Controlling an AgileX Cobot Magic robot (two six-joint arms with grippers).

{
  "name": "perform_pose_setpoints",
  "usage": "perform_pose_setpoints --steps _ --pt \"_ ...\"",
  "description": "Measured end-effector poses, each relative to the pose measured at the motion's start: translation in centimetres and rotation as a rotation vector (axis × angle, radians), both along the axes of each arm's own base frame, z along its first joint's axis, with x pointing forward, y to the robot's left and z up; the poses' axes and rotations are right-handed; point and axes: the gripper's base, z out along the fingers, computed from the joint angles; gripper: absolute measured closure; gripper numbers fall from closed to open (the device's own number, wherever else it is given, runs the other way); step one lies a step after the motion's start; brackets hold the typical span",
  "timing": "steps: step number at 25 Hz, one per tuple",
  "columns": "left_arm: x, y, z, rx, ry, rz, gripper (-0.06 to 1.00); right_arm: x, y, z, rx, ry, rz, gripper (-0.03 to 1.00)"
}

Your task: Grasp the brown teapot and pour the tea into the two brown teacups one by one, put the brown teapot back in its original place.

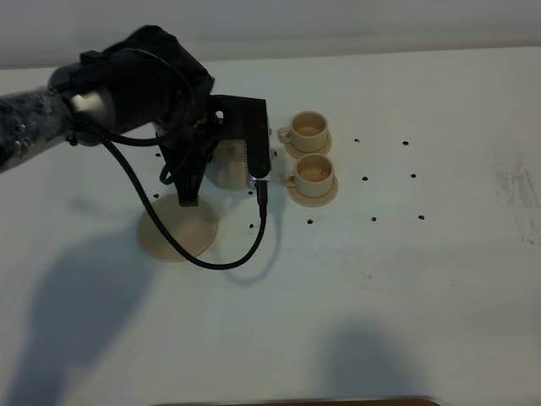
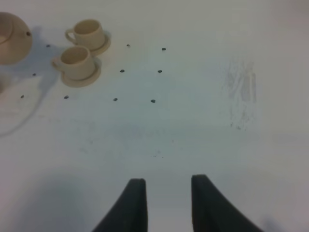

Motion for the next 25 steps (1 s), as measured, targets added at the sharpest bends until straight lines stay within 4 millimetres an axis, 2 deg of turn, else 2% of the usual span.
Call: perform_pose_setpoints --steps 9,18,25 --pt "-0.1 -1.5 -0.3 -0.008 -0.057 -0.044 0.78 0.0 0.0 0.0 0.000 0.000 0.000 0.75" --pt "-0.4 -2.8 -0.5 0.059 -0.136 -0.090 0.78 0.0 0.0 0.0 0.000 0.000 0.000 0.75" --pt "-0.2 -3.0 -0.7 0.062 -0.148 -0.103 0.78 0.0 0.0 0.0 0.003 0.000 0.001 0.75"
